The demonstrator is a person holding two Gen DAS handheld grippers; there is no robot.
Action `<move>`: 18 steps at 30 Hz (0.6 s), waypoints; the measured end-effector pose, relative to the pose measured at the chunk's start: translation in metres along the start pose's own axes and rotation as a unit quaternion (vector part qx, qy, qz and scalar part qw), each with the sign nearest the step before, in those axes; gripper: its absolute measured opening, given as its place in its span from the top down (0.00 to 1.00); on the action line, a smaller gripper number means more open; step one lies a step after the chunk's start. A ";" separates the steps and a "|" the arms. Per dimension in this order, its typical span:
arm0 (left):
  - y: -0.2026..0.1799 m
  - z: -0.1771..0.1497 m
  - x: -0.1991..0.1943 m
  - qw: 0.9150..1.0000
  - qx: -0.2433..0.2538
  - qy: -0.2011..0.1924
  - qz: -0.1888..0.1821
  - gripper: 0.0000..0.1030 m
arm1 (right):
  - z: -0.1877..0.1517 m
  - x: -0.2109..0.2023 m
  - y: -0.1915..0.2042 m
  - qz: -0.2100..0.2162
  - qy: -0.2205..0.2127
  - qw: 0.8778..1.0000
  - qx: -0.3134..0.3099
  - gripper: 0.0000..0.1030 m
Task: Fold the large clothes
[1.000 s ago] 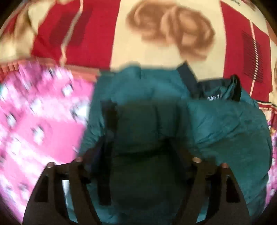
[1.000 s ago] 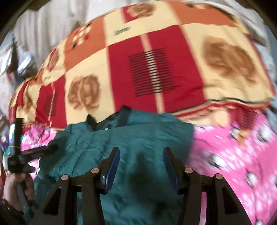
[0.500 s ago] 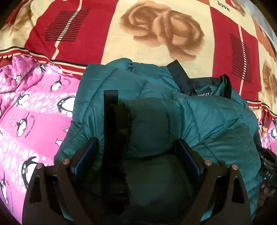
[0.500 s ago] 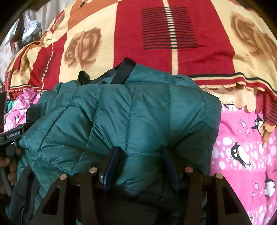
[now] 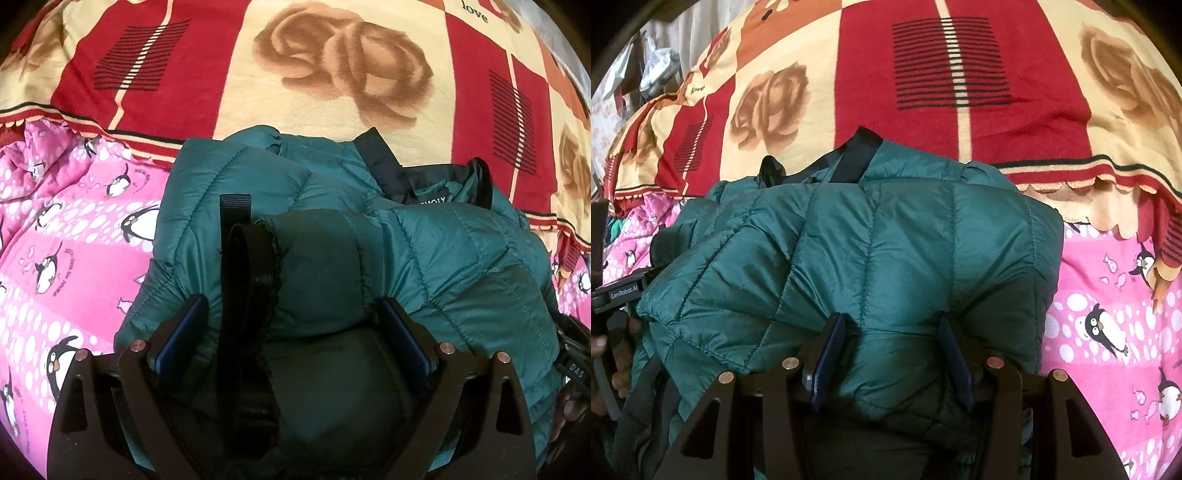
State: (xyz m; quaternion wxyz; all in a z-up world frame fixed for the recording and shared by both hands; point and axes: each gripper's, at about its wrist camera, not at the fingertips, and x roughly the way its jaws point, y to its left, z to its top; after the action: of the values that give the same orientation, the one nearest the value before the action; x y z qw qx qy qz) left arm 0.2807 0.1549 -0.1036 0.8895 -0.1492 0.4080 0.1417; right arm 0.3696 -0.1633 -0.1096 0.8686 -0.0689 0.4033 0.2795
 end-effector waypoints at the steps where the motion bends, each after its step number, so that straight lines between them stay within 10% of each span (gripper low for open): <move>1: 0.001 0.000 0.000 1.000 -0.002 0.001 -0.002 0.07 | 0.000 0.000 0.000 0.000 0.000 1.000 0.000 0.50; 18: 0.004 0.001 0.000 1.000 -0.009 0.000 -0.015 0.05 | 0.000 0.001 0.002 -0.006 0.002 1.000 -0.004 0.50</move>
State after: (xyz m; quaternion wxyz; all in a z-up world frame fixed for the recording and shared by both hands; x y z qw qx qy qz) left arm 0.2800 0.1590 -0.1034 0.8901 -0.1630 0.4047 0.1315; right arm 0.3691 -0.1612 -0.1099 0.8694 -0.0756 0.4030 0.2756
